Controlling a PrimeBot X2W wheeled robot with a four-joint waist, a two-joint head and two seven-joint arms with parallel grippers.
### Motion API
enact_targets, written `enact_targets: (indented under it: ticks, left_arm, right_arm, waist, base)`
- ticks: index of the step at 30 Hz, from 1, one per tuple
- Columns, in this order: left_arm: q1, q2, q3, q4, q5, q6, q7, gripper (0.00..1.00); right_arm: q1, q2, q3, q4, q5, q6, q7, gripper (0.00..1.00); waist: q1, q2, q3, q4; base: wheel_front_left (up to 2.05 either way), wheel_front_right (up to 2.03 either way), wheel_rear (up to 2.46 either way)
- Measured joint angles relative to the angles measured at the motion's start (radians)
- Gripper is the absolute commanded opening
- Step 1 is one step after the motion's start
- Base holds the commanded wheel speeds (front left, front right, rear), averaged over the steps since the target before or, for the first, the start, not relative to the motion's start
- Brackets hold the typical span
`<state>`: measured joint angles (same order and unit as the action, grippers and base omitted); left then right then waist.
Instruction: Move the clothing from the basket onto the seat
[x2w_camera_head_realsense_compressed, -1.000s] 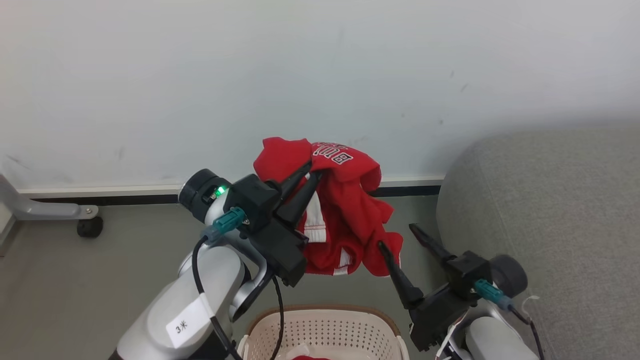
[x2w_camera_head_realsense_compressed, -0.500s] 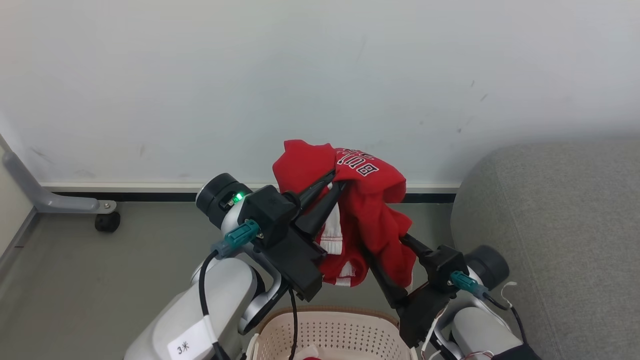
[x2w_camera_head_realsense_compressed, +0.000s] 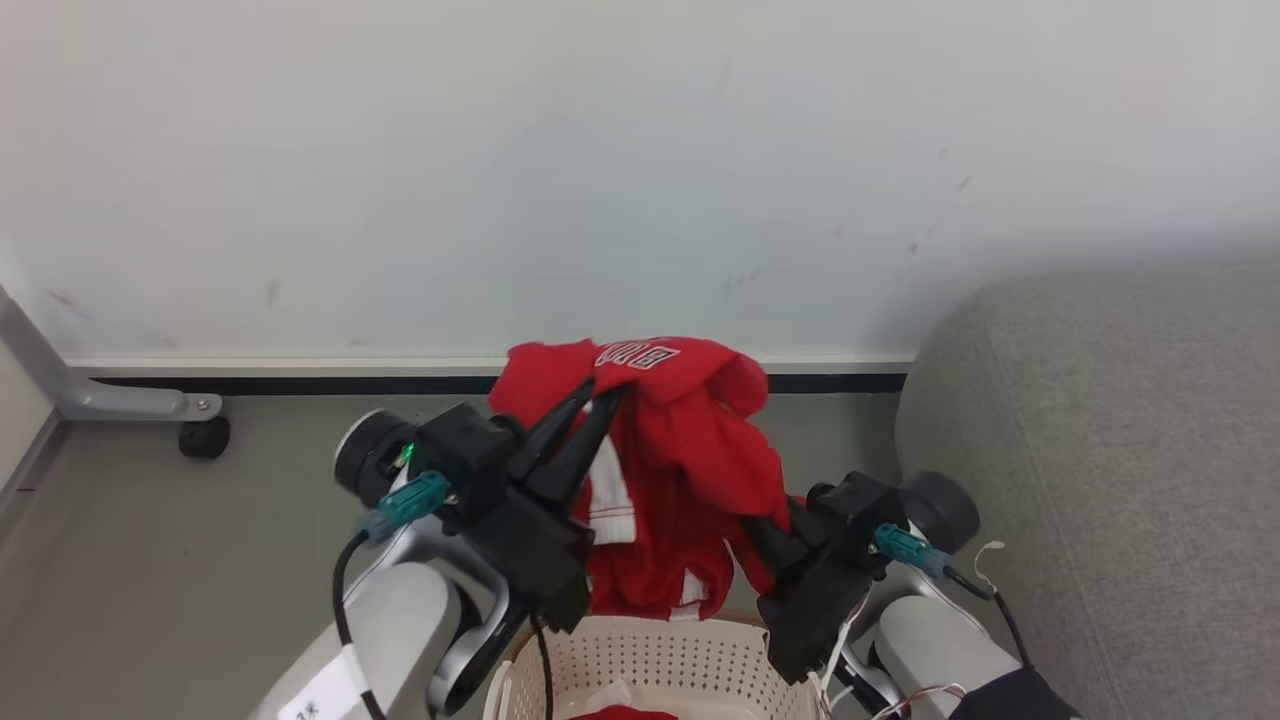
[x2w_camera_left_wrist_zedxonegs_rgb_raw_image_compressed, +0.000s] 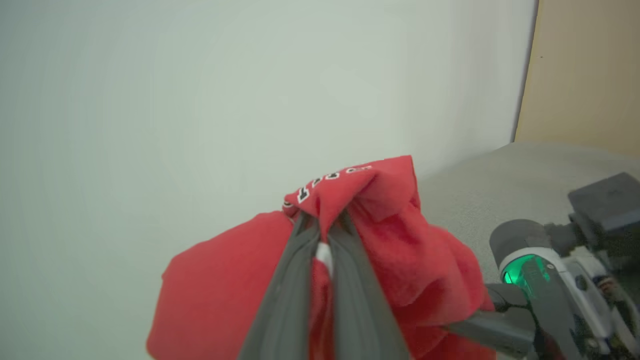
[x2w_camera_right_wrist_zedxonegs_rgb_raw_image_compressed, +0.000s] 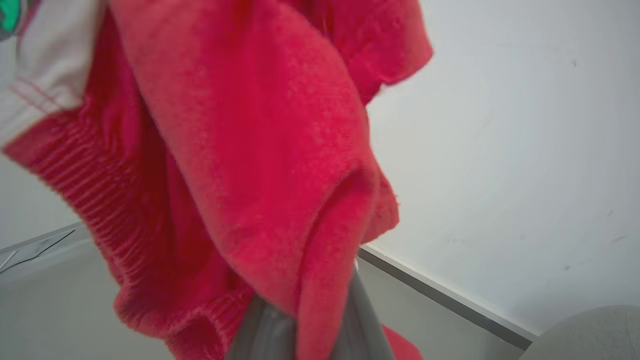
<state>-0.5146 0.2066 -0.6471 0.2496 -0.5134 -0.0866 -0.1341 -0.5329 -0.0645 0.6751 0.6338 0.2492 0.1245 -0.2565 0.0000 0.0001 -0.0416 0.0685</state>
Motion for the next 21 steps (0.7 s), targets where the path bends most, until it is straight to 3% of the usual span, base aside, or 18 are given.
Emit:
enact_targets:
  ticks: [1,2,3,4,11,21]
  left_arm:
    - [0.012,0.004,0.006,0.005,-0.005,0.004,0.0,0.36]
    - [0.023,0.006,0.012,0.01,-0.013,0.009,-0.001,0.46]
    - [0.033,0.006,0.019,0.014,-0.026,0.015,-0.005,0.84]
    - [0.041,0.006,0.025,0.02,-0.035,0.019,-0.008,1.0]
    - [0.085,0.008,0.049,0.052,-0.048,0.044,-0.033,1.0]
    - [0.15,0.01,0.033,0.064,-0.048,0.047,-0.06,1.0]
  right_arm:
    - [-0.004,-0.002,0.002,-0.006,0.004,0.0,0.0,0.0]
    - [-0.01,-0.005,0.002,-0.013,0.008,0.0,0.0,0.0]
    - [-0.017,-0.008,0.002,-0.018,0.009,0.0,0.0,0.0]
    - [-0.022,-0.014,0.001,-0.023,0.015,0.0,0.0,0.0]
    - [-0.058,-0.057,-0.029,-0.06,0.041,0.0,0.0,0.0]
    - [-0.074,-0.126,-0.078,-0.09,0.051,0.0,0.0,0.0]
  waist:
    - [0.0,0.0,0.002,-0.004]
    - [0.0,0.0,0.005,-0.009]
    - [0.0,0.0,0.007,-0.014]
    - [0.0,0.0,0.01,-0.019]
    - [0.0001,0.0,0.029,-0.056]
    - [0.0,0.0,0.049,-0.109]
  base:
    - [0.0,0.0,0.0]
    - [0.0,0.0,0.0]
    - [0.0,0.0,0.0]
    - [0.0,0.0,0.0]
    - [0.0,0.0,0.0]
    - [0.0,0.0,0.0]
